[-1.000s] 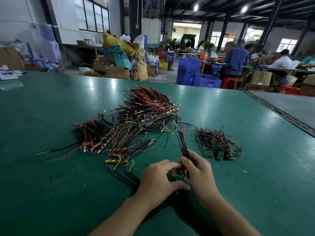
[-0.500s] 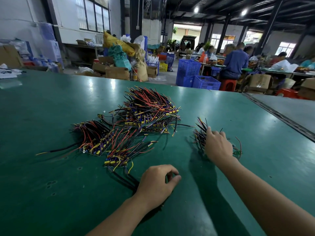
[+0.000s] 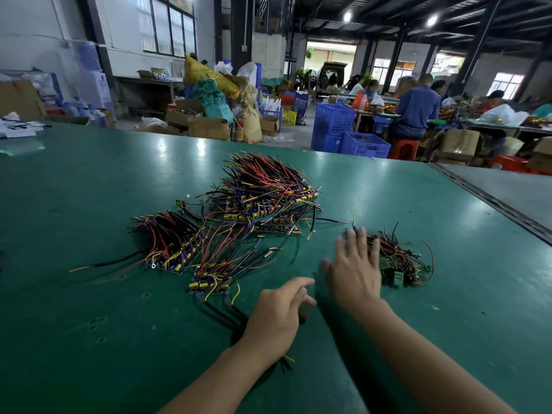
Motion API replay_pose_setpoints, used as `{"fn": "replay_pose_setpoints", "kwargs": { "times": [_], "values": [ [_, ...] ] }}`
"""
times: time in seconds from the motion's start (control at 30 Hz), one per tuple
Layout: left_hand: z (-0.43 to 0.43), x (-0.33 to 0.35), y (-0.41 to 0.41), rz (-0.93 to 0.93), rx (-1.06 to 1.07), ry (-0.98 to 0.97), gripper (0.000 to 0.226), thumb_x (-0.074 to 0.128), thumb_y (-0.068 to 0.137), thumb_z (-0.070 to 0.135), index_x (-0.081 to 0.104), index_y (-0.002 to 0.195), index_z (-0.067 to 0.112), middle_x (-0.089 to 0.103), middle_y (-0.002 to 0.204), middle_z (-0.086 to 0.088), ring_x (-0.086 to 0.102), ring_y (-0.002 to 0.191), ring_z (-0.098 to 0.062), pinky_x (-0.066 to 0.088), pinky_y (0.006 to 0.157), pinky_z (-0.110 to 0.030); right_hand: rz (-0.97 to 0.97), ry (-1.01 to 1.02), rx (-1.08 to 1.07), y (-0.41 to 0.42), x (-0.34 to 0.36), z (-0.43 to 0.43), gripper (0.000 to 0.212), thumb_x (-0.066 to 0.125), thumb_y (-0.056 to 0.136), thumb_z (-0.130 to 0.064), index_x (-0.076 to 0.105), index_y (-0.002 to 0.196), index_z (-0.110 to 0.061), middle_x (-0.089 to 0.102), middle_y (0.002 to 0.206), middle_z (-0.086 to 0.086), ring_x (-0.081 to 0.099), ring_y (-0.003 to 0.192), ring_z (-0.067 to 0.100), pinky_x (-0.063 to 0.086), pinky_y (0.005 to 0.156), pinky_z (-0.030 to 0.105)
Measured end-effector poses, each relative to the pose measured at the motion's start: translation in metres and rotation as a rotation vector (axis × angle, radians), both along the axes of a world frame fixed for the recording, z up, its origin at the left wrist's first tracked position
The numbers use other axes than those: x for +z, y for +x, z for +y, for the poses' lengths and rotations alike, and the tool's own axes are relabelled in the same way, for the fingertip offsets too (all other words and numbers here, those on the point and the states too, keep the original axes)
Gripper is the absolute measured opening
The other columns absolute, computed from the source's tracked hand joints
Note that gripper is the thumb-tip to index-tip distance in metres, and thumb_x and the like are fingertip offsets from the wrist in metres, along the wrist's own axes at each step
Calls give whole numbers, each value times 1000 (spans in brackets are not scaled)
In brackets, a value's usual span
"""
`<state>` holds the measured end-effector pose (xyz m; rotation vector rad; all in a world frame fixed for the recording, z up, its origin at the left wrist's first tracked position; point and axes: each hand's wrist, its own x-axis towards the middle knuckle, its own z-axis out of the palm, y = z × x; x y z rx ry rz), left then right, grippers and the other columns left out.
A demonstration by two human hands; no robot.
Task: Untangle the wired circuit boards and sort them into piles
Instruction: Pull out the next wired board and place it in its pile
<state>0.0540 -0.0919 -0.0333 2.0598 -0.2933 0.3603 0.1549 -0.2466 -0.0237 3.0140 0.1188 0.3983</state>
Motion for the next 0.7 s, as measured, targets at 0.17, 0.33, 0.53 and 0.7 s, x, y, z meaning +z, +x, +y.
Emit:
{"fn": "replay_pose_setpoints", "kwargs": {
  "times": [0.17,0.33,0.53,0.7],
  "values": [
    [27,14,9,-226,413,206,14,63,91,23,70,102,20,71,90,2,64,89,-22,51,78,-38,141,280,200,-42,-14,45,58,25,100,-54,32,147,-20,5,164,12,-17,149,30,-16,115,50],
    [81,19,15,175,827,249,54,62,87,33,44,135,13,52,134,-12,41,126,-34,40,96,-47,249,383,350,-66,-22,46,46,33,101,-50,45,140,-29,20,161,-2,-4,151,20,-6,118,45],
    [83,12,13,233,653,248,20,61,93,27,61,109,16,65,93,-2,60,84,-24,49,62,-34,179,741,441,-67,-3,30,42,43,103,-30,59,79,0,62,85,11,56,85,27,39,77,35],
    [67,10,13,159,550,128,9,68,88,10,66,87,19,64,81,8,58,68,-9,40,56,-16,227,748,413,-68,-3,28,41,47,101,-36,60,81,-3,60,73,9,55,72,26,39,63,29]
  ]
}}
